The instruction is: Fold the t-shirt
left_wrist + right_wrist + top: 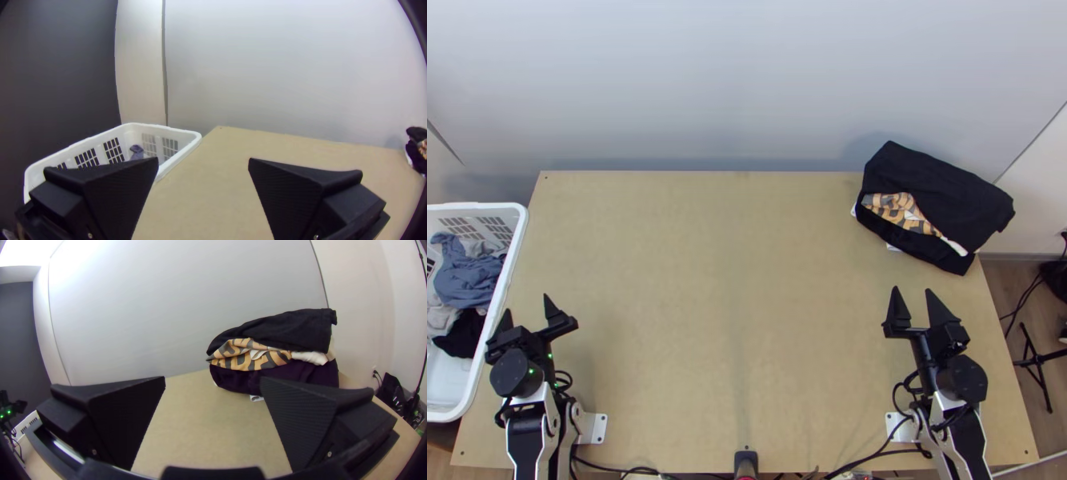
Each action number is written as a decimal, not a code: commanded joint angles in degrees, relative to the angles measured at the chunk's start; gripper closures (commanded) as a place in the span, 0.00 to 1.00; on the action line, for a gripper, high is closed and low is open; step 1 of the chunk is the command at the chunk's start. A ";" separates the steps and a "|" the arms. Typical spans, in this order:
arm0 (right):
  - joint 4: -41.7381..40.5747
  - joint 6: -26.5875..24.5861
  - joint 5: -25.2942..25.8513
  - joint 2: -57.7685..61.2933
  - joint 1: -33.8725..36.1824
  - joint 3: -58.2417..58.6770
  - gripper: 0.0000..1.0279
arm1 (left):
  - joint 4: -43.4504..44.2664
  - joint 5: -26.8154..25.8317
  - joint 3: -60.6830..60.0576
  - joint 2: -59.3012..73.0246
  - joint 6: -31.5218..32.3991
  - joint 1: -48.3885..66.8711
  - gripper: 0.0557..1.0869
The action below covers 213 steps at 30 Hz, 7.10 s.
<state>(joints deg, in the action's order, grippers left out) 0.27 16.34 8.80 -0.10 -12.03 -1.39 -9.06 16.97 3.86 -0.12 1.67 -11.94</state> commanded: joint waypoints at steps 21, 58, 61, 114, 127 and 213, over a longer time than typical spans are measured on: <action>-0.01 0.01 -0.01 0.01 -0.01 -0.02 0.04 | -34.27 -19.52 57.31 43.19 -4.48 -11.43 0.05; -0.01 0.01 -0.01 0.01 -0.01 -0.02 0.04 | -30.14 -33.85 102.75 134.50 -17.32 -51.69 0.05; -0.01 0.01 -0.01 0.01 -0.01 -0.02 0.04 | -27.15 -33.76 103.19 137.49 -17.05 -50.90 0.05; -0.01 0.01 -0.01 0.01 -0.01 -0.02 0.04 | -42.97 -53.27 113.56 79.92 2.37 -36.40 0.97; -0.01 0.01 -0.01 0.01 -0.01 -0.02 0.04 | -30.05 -30.51 85.61 52.33 13.09 30.49 0.97; -0.01 0.01 -0.01 0.01 -0.01 -0.02 0.04 | -29.96 -34.55 48.88 68.24 10.54 48.16 0.97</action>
<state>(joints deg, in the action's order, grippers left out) 0.27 16.34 8.78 -0.10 -12.03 -1.39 -42.85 -20.08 66.24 69.17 10.44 19.77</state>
